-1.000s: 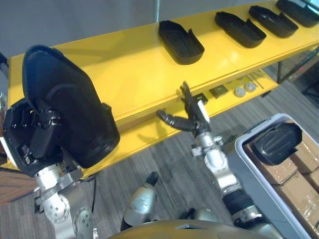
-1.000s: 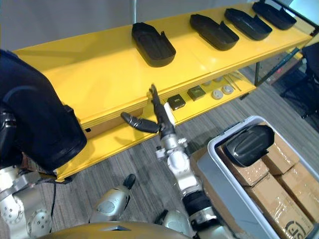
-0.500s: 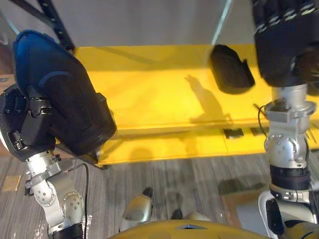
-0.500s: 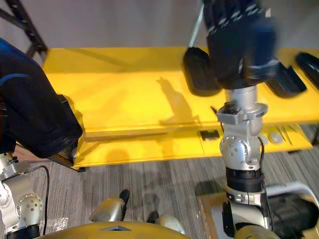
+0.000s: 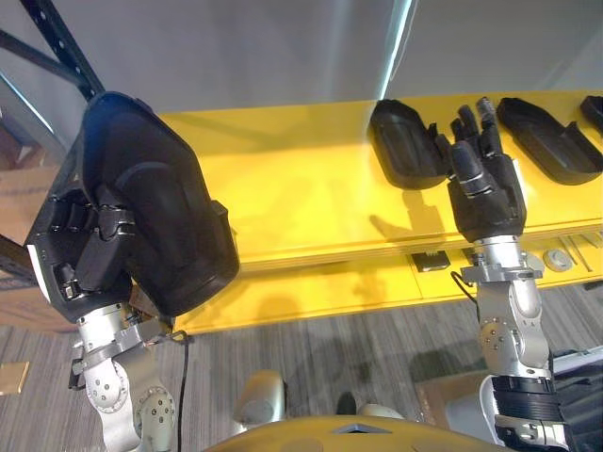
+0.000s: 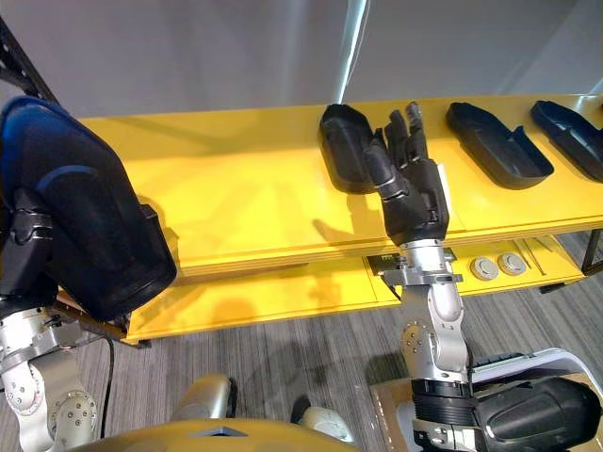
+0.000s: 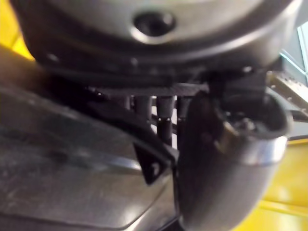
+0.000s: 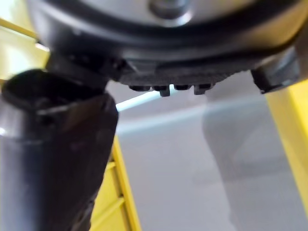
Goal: Walk over and take three plastic housings, then place them on the shelf
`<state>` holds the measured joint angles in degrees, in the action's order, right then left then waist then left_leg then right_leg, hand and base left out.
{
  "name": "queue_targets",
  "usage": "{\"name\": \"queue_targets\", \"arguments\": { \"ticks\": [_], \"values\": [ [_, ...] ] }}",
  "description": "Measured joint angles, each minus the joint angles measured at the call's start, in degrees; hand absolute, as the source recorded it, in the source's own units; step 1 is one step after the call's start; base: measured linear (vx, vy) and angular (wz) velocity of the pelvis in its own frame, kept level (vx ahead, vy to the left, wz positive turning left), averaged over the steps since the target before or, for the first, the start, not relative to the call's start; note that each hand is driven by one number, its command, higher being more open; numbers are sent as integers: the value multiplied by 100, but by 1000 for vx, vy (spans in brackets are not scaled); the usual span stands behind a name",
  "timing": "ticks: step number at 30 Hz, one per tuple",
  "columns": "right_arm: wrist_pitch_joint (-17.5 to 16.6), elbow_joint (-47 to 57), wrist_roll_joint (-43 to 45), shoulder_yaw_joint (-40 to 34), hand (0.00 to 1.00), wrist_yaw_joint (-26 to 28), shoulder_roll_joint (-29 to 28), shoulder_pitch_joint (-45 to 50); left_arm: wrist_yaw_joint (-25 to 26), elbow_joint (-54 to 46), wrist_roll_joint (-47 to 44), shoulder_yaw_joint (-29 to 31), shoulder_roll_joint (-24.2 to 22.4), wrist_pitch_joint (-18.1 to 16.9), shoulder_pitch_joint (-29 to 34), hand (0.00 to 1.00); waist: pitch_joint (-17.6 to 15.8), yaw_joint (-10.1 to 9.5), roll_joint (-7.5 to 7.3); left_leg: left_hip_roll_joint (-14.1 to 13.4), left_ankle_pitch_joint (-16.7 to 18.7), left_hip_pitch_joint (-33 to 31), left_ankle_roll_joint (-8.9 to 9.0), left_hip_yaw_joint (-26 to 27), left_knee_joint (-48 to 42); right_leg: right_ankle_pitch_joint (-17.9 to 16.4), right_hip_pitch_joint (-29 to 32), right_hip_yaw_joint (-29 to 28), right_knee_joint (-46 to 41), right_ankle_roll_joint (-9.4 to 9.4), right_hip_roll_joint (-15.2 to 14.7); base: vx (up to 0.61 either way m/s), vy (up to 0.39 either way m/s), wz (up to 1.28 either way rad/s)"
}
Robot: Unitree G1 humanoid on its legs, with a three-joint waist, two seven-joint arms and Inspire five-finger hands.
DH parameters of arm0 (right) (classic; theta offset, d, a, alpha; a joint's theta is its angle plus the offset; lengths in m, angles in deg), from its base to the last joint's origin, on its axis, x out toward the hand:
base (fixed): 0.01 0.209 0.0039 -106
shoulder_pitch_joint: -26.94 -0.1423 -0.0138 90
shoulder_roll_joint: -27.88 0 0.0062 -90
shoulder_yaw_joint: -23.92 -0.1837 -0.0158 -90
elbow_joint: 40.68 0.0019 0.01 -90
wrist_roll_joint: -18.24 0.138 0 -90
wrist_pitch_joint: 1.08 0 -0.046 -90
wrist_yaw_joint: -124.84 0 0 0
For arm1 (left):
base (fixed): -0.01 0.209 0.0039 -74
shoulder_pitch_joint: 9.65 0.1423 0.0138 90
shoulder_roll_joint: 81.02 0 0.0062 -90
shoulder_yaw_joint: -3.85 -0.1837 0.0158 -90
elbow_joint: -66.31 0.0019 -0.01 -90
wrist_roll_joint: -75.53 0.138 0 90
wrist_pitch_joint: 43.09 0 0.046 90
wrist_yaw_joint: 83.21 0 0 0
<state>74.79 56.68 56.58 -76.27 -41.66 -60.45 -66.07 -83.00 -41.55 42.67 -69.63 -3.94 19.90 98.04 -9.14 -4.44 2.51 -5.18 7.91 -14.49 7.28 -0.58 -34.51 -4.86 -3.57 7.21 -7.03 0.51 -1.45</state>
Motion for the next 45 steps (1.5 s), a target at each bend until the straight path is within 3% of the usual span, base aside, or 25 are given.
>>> {"name": "queue_targets", "arguments": {
  "ticks": [1,3,4,5,7,9,11,12,17,21,26,32,38,45],
  "values": [
    [-248,3,-61,-124,100,-25,34,-7,-15,-4,0,-38,12,-8,-59,0,39,31,59,-93,103,16,-101,217,353,14,-12,33,41,16,-50,30,27,18],
    [-551,5,-275,-301,100,-215,24,-75,-100,10,0,-95,25,-8,-323,0,-15,157,212,-305,61,45,-88,271,1029,21,-87,147,52,26,-73,25,89,29],
    [-591,5,-375,-299,100,-337,15,-91,-118,24,-2,-114,31,-8,-413,0,-22,167,246,-362,-46,120,-72,287,1254,20,-126,154,37,28,-103,40,217,0],
    [-601,9,-569,-223,100,-555,16,-109,-150,43,-6,-154,46,-9,-526,0,-12,156,263,-365,-427,416,-39,270,1709,-20,-205,35,-5,112,-223,29,165,-32],
    [-623,32,-672,-132,100,-664,-4,-107,-211,56,-71,-183,144,-2,-578,0,49,175,364,-367,-697,767,-117,315,2097,-107,-237,-127,-39,349,-322,25,210,-46],
    [-624,195,-708,-150,100,-792,-45,0,-365,35,-87,-169,468,64,-694,0,80,224,96,-13,-828,1038,-285,616,2654,-69,-233,-223,125,513,-677,17,239,-28],
    [-623,306,-826,-248,100,-869,-61,15,-444,20,-90,-160,607,167,-751,0,83,311,-18,175,-1023,1198,-368,719,3066,-4,-224,-219,236,615,-859,45,183,-2],
    [-586,365,-875,-364,100,-915,-72,70,-465,4,-72,-219,644,408,-879,0,98,364,-78,304,-1158,1321,-438,804,3358,49,-204,-239,277,698,-973,47,162,-6],
    [-266,349,-963,-513,100,-1027,-463,502,-403,-68,73,-671,659,1001,-1368,0,132,533,-159,386,-1304,1338,-529,978,3555,181,-74,-273,336,811,-1050,42,66,-12],
    [-41,110,-1457,-414,100,-1064,-614,881,-8,52,428,-1309,852,1461,-2113,0,143,827,-134,359,-1487,1430,-521,1113,3933,272,39,-377,450,831,-996,-6,-2,-16],
    [7,52,-1739,-207,100,-1064,-661,1123,639,925,416,-1400,920,1607,-3126,0,143,1106,-132,309,-1510,1419,-504,1310,3937,387,137,-634,526,824,-915,-18,4,-28],
    [87,52,-1753,199,100,-1115,-660,1138,1835,1552,467,-1394,937,1607,-3916,0,137,1236,-134,167,-1577,1300,-461,1424,3957,480,367,-771,521,753,-768,-56,-20,-11],
    [219,51,-1760,732,100,-1178,-668,1141,3056,2024,1105,-1328,1116,1647,-4553,0,50,1235,-163,58,-1637,1194,-421,1507,3959,565,545,-893,523,692,-655,-55,-13,-10],
    [320,51,-1762,907,100,-1179,-771,1248,3301,2527,1041,-1274,1131,1787,-4669,0,-219,1258,-243,42,-1674,1188,-423,1506,3959,584,553,-898,523,695,-638,-4,-2,-1]
  ]
}}
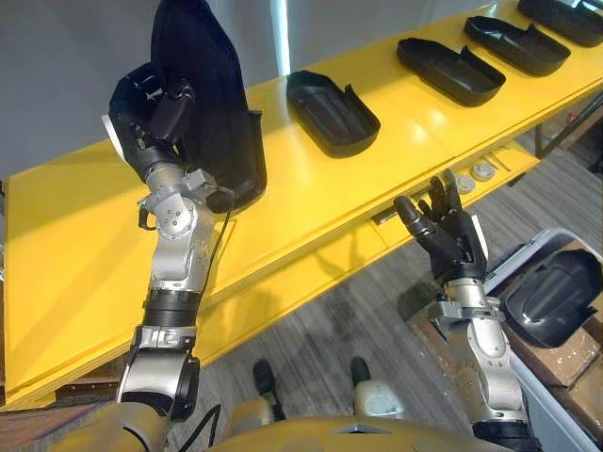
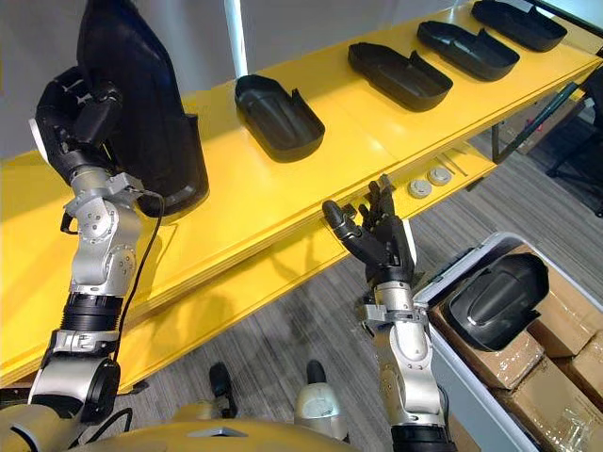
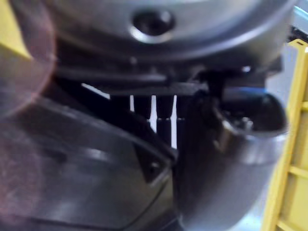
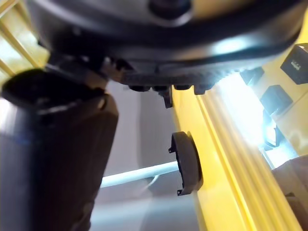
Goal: Walk over and take three plastic housings, then place them on the shelf
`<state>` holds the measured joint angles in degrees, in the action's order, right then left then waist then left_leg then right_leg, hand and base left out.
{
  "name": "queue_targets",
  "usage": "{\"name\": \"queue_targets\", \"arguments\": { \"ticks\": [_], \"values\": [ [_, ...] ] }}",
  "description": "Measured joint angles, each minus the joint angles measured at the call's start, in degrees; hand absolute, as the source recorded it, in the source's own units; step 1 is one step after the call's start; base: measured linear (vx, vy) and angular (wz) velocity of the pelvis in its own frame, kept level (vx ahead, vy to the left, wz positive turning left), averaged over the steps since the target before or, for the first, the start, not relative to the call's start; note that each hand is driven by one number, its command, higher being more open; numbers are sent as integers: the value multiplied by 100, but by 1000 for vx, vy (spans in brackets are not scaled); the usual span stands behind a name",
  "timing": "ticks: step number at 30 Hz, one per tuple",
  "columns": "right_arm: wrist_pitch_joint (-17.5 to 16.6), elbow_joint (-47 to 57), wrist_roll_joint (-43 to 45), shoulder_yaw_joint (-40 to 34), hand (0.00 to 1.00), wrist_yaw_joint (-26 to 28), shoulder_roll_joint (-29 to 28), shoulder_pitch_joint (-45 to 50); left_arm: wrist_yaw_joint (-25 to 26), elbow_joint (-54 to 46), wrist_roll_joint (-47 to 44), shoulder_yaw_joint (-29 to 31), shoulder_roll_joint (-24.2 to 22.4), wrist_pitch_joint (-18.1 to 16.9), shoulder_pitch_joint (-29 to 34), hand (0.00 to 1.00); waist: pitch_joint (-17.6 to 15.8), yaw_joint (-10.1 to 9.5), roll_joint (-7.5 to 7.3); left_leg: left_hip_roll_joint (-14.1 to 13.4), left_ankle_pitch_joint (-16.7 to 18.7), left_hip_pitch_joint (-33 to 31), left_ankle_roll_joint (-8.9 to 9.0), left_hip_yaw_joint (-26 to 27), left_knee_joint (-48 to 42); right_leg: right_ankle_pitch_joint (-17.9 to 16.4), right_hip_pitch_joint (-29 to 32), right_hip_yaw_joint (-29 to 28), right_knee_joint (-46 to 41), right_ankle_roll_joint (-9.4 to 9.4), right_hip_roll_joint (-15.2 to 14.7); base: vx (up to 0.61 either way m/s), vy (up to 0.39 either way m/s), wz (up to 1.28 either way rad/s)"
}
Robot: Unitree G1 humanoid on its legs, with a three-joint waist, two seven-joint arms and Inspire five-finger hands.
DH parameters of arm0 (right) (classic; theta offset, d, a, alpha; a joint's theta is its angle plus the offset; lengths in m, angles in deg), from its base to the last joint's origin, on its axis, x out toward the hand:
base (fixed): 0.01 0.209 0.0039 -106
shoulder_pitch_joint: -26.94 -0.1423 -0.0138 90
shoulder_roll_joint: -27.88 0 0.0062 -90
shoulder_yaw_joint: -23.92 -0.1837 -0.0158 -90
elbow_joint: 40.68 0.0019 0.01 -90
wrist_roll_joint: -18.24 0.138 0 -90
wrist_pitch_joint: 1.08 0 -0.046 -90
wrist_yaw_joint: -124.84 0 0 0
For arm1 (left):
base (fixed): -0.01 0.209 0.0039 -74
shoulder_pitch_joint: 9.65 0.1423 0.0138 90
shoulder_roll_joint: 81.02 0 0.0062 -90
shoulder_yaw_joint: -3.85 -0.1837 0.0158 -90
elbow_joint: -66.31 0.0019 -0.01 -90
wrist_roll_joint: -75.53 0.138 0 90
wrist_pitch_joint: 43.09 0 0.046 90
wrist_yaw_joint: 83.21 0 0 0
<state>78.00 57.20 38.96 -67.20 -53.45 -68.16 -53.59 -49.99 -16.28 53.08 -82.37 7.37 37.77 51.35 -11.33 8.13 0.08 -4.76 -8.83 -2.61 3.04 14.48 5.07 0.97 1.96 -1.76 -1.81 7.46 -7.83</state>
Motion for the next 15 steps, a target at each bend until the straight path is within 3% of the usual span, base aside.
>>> {"name": "queue_targets", "arguments": {
  "ticks": [9,13,15],
  "values": [
    [61,0,-19,509,100,-234,-132,-259,189,314,-356,-124,-165,-19,-735,0,-417,-31,-172,8,-105,-209,-39,-3,1,87,165,0,-16,-10,1,-9,0,2],
    [62,-2,-14,517,100,-456,-130,-337,195,457,-448,-186,-260,-56,-784,0,-513,-43,-171,4,-131,-273,-48,-5,2,95,235,-7,-14,-27,1,0,0,0],
    [62,-14,-13,518,100,-525,-118,-373,196,698,-580,-292,-258,119,-884,0,-566,-113,-202,-9,-132,-296,-43,-7,3,88,267,-28,-11,-45,10,-14,-15,-4]
  ]
}}
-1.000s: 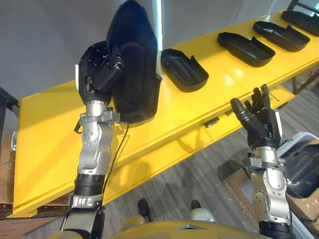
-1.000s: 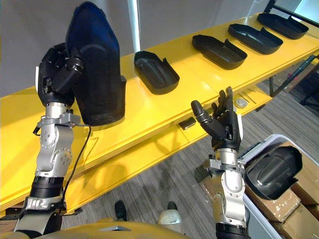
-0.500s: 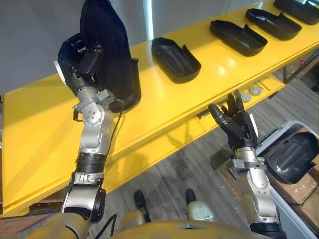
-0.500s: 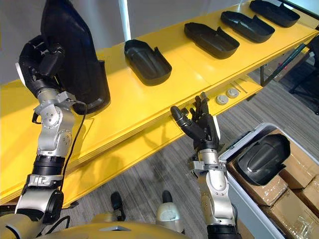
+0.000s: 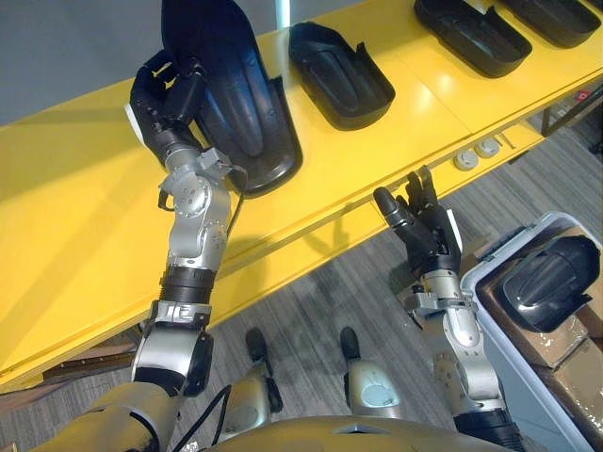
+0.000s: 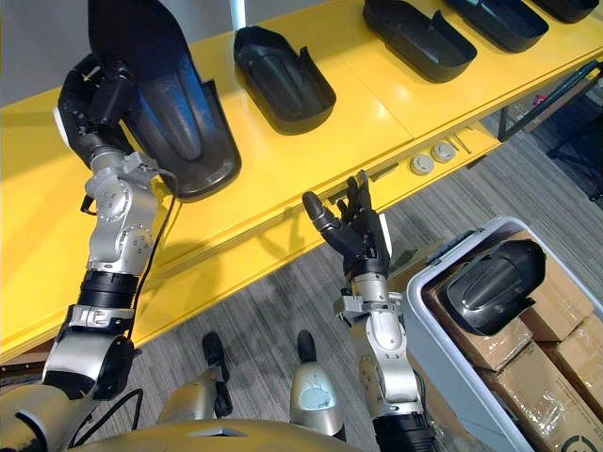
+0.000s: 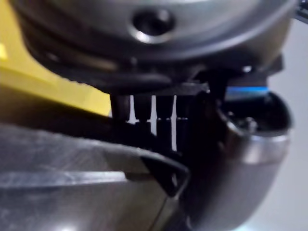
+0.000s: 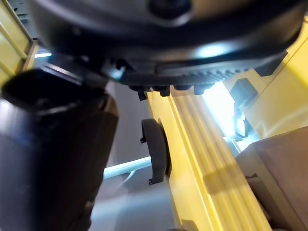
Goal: Walk over and take three plastic housings, then place them on the shelf
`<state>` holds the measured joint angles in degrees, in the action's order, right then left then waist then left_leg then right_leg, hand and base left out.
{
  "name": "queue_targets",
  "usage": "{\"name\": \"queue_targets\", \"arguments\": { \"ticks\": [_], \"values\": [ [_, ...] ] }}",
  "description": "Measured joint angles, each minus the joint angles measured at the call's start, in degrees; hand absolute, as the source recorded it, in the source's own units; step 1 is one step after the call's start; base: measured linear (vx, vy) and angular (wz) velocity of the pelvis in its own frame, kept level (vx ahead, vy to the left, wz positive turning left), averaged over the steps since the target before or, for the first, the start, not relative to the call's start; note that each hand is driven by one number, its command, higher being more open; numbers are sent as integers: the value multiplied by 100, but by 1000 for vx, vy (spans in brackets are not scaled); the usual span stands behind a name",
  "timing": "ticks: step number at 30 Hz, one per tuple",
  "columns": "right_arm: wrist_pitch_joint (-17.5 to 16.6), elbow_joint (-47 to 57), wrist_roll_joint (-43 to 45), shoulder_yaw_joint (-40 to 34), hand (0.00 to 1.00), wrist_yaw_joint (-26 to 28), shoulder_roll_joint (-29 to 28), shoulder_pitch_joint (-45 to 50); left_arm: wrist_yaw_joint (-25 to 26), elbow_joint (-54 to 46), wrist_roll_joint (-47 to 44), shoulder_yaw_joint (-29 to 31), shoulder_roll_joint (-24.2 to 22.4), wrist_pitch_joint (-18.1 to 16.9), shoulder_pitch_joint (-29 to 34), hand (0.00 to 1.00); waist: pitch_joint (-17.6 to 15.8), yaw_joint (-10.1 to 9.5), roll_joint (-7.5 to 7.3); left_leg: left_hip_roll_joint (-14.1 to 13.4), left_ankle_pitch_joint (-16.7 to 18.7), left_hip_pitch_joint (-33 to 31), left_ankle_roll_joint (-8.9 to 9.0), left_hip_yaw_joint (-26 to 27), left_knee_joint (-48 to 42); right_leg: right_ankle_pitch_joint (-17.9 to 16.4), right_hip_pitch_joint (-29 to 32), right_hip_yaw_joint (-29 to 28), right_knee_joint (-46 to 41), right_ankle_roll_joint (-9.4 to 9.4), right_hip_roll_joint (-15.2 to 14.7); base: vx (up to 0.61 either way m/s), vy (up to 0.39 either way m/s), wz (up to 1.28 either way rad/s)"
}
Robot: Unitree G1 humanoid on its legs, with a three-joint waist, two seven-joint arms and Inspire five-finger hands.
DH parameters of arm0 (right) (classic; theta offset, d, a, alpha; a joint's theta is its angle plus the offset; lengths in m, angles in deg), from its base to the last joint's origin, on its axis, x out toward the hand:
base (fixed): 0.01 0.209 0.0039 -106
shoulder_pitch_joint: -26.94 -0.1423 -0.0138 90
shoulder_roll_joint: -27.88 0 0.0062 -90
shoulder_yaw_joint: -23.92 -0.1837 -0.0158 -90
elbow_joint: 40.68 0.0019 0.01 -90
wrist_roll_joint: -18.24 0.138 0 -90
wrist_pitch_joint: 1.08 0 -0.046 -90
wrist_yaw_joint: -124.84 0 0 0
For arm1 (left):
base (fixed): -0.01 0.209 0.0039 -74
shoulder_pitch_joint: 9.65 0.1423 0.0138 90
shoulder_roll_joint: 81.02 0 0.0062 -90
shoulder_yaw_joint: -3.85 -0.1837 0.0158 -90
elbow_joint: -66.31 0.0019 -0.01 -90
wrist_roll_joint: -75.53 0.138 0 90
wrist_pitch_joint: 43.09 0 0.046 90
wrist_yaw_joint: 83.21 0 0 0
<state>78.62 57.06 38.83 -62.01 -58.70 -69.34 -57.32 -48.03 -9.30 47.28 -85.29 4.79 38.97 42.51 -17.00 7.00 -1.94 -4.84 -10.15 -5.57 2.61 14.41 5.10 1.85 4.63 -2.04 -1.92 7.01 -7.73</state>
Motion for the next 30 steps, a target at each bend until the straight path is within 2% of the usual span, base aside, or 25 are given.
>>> {"name": "queue_targets", "arguments": {
  "ticks": [4,7,13,14,25,30],
  "values": [
    [-2,-15,0,112,100,-107,-2,-79,-13,473,-12,-260,35,351,-67,0,-163,-60,-96,3,-1,-57,-1,-3,0,20,50,-18,5,3,-3,0,0,0],
    [-14,-27,12,111,100,-226,-1,-162,-32,454,-39,-458,176,352,-218,0,-212,-69,-171,10,-23,-129,-21,-6,0,52,119,-20,8,2,-9,-2,-3,1],
    [-15,-68,18,130,100,-358,52,-283,8,639,-38,-458,179,411,-424,0,-316,-90,-173,1,-29,-135,2,-32,1,58,117,-10,-6,10,-4,-5,-3,1],
    [-14,-69,23,132,100,-415,85,-333,37,658,-37,-458,180,411,-501,100,-353,-90,-169,-6,-38,-168,8,-49,2,64,138,4,-6,11,-4,-35,-22,6],
    [-27,-136,123,212,100,-568,269,-456,285,879,242,-548,291,457,-741,100,-450,-130,-184,-39,-69,-204,10,-68,2,78,176,29,-33,18,-4,-3,-2,0],
    [-32,-156,156,220,100,-567,272,-456,424,883,471,-551,290,664,-790,100,-450,-128,-184,-41,-69,-204,11,-70,2,84,175,37,-33,29,-5,0,0,0]
  ]
}}
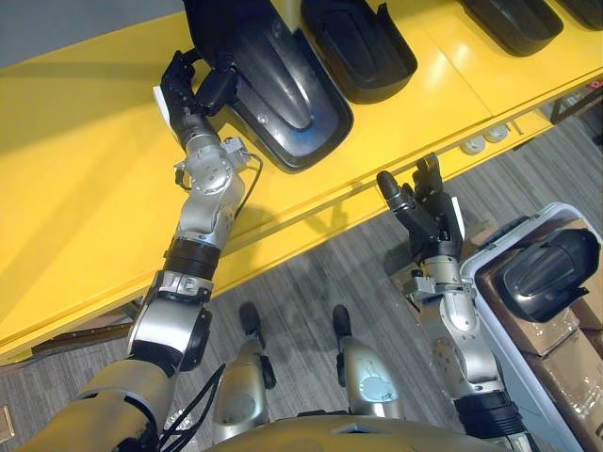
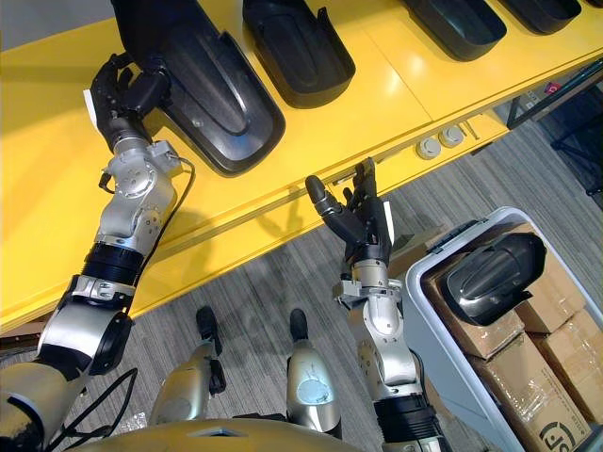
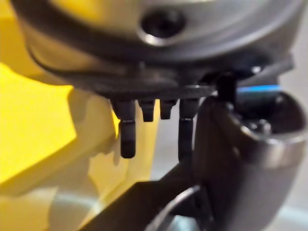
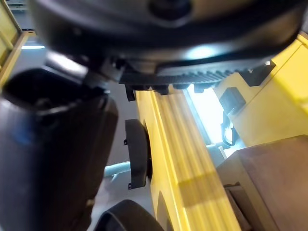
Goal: Walk over and take three plastic housings, then place them on the shelf
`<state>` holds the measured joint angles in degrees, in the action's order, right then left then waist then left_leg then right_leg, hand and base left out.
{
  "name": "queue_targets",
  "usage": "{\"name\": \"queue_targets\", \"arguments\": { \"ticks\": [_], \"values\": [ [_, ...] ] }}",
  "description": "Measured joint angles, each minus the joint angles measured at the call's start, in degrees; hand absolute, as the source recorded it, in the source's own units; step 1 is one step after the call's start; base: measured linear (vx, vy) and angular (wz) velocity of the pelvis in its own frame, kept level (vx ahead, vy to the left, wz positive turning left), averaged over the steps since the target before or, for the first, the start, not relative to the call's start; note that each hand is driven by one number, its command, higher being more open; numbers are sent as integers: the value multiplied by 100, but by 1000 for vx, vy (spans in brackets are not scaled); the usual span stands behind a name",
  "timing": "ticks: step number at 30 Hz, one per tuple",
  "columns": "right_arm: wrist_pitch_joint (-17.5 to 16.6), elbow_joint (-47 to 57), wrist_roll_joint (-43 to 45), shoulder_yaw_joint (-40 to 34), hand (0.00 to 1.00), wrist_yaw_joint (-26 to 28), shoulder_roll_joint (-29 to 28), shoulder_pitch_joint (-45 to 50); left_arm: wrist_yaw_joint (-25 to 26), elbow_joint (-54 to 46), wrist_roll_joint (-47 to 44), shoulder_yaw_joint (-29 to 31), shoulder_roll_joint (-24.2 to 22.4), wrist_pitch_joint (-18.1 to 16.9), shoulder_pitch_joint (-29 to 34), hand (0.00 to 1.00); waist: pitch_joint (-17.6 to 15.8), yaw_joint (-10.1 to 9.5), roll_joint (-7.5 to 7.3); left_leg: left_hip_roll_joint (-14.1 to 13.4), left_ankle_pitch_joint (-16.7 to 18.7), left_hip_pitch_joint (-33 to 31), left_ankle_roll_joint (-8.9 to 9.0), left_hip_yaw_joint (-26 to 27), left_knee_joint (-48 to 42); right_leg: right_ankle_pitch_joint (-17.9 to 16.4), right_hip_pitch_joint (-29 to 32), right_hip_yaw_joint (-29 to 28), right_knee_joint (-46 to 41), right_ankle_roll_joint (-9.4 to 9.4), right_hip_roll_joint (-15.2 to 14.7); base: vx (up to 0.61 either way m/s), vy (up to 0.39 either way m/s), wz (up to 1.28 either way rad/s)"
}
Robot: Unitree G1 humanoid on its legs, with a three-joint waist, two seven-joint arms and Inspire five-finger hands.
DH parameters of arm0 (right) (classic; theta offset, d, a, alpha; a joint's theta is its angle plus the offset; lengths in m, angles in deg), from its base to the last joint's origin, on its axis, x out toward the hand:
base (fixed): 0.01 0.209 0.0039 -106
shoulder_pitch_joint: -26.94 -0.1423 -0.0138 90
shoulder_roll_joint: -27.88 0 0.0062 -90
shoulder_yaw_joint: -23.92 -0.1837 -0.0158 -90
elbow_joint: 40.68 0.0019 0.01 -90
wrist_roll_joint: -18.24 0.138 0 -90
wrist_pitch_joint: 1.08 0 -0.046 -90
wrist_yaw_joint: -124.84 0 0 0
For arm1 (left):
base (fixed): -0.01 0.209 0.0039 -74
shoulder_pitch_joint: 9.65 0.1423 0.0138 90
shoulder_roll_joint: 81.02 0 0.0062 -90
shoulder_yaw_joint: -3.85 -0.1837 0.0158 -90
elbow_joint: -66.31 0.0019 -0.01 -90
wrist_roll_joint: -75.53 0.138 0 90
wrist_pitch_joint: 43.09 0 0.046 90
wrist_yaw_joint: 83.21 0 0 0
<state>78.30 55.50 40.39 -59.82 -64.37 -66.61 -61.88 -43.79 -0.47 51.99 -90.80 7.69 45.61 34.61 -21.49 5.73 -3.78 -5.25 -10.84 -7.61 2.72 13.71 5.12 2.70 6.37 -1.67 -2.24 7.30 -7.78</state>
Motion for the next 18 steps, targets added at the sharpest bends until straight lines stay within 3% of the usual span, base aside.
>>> {"name": "queue_targets", "arguments": {
  "ticks": [7,14,18],
  "values": [
    [-7,-181,82,22,100,20,1,-16,129,116,446,5,36,263,-97,100,0,-6,1,0,-3,6,4,-33,0,1,-31,51,2,2,-3,1,-2,2],
    [-8,-184,139,27,100,147,4,32,186,257,1107,6,402,560,-30,100,3,54,5,2,-5,65,2,-44,-1,22,-106,78,30,37,-9,0,0,0],
    [-26,-194,180,75,100,175,7,64,126,253,1308,15,452,689,87,100,25,73,65,-12,15,131,28,-43,-1,17,-170,81,40,30,-9,0,0,0]
  ]
}}
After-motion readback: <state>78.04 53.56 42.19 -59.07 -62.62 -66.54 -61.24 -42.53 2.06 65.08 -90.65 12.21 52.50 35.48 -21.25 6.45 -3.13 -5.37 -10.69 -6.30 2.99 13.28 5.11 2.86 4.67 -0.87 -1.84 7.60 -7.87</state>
